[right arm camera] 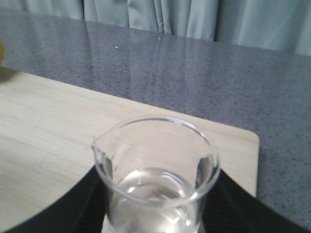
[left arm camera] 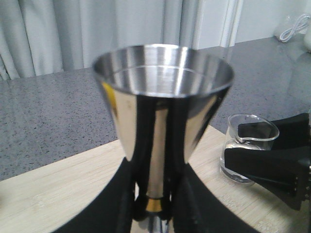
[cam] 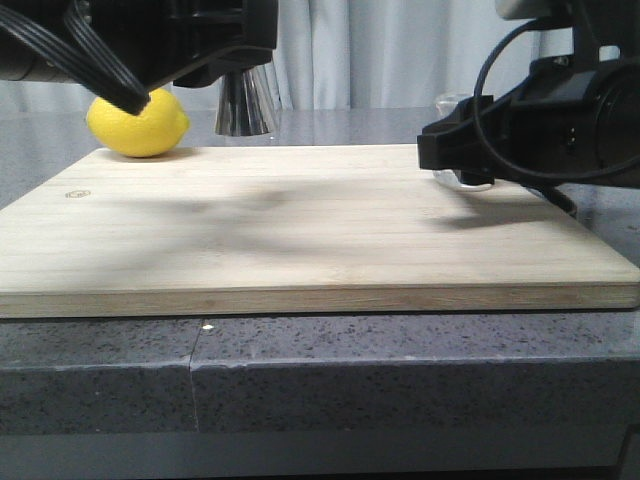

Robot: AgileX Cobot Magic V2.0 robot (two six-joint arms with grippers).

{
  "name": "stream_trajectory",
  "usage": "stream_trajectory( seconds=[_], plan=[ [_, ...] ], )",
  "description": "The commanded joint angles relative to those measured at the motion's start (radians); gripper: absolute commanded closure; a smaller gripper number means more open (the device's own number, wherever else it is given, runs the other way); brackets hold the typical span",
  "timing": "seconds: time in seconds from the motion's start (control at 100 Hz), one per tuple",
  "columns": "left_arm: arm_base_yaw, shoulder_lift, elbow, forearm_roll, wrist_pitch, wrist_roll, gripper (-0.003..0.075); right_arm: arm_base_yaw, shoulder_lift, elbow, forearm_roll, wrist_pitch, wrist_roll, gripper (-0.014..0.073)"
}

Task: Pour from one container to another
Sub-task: 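Lift the beaker with the right gripper and bring it over the jigger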

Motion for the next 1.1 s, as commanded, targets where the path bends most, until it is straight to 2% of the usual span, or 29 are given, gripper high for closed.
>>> stream_trajectory(
  seconds=[0.0,0.12,0.63,1.09],
  plan=[
    [-0.007,-0.039,-0.029,0.004,-0.072,-0.009,0.0739,-0.001,-0.081,-0.039,-0.044,-0.044,0.001,0.0424],
    [-0.007,-0.039,-0.029,0.004,-0.063,-0.009,0.074,-0.001,-0.15,-0.08,-0.053,0.061,0.001,0.0424],
    [-0.033,-0.039,-0.029,0.033,-0.025,-0.026,0.0739,0.009,-0.298,-0.339,-0.305,0.371,0.001,0.0424],
    [-0.035,-0.037,-0.029,0.044,0.0,-0.03,0.0739,0.114,-0.3,-0.51,-0.587,0.48,0.001,0.0424]
  ],
)
